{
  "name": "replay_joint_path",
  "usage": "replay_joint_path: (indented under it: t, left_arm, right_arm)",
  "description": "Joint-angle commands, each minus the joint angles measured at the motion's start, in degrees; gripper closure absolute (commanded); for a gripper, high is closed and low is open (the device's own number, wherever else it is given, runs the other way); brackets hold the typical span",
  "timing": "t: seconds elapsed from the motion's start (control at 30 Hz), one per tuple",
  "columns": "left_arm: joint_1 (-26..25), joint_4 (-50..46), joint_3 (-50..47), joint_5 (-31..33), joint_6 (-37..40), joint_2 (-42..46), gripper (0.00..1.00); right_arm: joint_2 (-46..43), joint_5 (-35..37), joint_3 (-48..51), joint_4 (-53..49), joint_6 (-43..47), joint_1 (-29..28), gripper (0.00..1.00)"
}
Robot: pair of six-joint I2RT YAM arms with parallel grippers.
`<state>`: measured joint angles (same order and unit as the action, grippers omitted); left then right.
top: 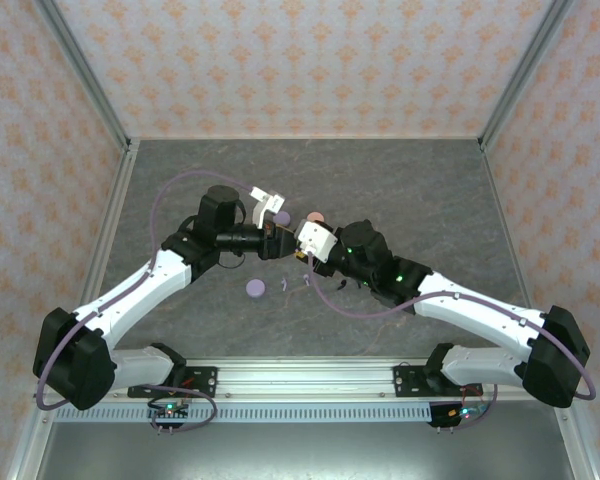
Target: Insert the wireless bluetooth earbuds into the charging case
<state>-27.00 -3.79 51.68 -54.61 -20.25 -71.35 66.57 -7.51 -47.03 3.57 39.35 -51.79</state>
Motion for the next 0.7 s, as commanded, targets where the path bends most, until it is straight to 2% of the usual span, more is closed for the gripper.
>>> replay_joint_path:
  t: [0.0, 0.23, 0.47, 0.57, 0.67]
  left_arm:
    - [-0.5, -2.1, 1.8, -1.7, 1.8, 1.5, 0.68]
    - [-0.5, -3.2, 2.0, -2.4, 3.2, 1.7, 0.81]
    - [-0.5, -2.1, 1.3, 2.1, 6.2, 3.7, 0.93]
    - [-0.5, 0.8, 0.2, 3.6, 8.5, 4.7, 0.99]
    - [-0.7, 3.9, -1.0, 5.1, 12.4, 6.3, 1.00]
  right_arm:
    - [-0.6, 1.6, 0.9, 2.1, 0.7, 0.7, 0.63]
    - [-0.6, 0.6, 0.4, 1.6, -0.7, 1.3, 0.60]
    - [-3.0, -5.4, -1.2, -3.9, -6.8, 4.3, 0.30]
    - [-6.5, -9.2, 0.7, -4.1, -10.8, 5.9, 0.17]
    - [-11.1, -13.5, 3.5, -3.0, -15.5, 8.2, 0.06]
